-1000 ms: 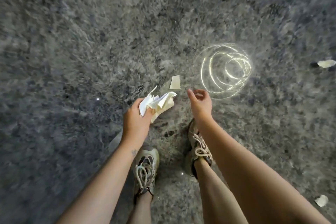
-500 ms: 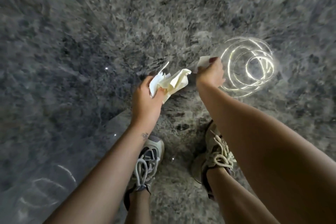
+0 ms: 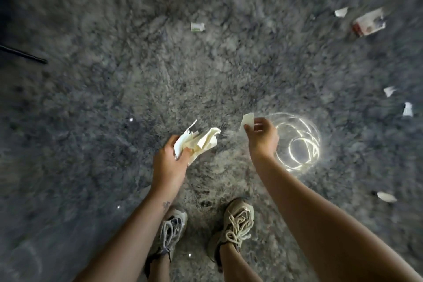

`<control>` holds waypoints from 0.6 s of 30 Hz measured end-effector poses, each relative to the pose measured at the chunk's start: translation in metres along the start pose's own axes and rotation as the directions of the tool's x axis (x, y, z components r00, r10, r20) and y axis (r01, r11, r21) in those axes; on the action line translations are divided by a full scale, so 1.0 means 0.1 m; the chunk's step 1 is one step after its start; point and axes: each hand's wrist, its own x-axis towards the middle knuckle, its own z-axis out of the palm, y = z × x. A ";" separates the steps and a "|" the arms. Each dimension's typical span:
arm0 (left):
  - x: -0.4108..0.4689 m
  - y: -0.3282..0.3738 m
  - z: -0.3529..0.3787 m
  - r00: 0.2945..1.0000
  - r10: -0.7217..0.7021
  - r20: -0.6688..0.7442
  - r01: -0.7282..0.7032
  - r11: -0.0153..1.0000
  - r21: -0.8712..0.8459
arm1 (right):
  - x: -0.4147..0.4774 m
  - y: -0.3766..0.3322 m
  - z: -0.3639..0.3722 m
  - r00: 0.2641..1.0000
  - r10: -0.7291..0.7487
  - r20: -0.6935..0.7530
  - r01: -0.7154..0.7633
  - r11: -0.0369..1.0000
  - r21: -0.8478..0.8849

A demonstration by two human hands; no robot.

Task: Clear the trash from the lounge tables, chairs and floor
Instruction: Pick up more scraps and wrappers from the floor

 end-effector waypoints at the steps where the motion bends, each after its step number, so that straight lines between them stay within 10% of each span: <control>1: 0.04 0.17 -0.07 1.000 0.002 -0.017 -0.002 1.000 -0.018 | 0.01 -0.21 -0.10 1.000 -0.019 0.012 0.019 1.000 0.000; 18: 2.17 1.37 -1.03 0.967 -0.058 -0.248 0.023 0.990 -0.142 | 1.13 -2.74 0.44 0.925 -0.297 0.236 0.359 0.887 -0.290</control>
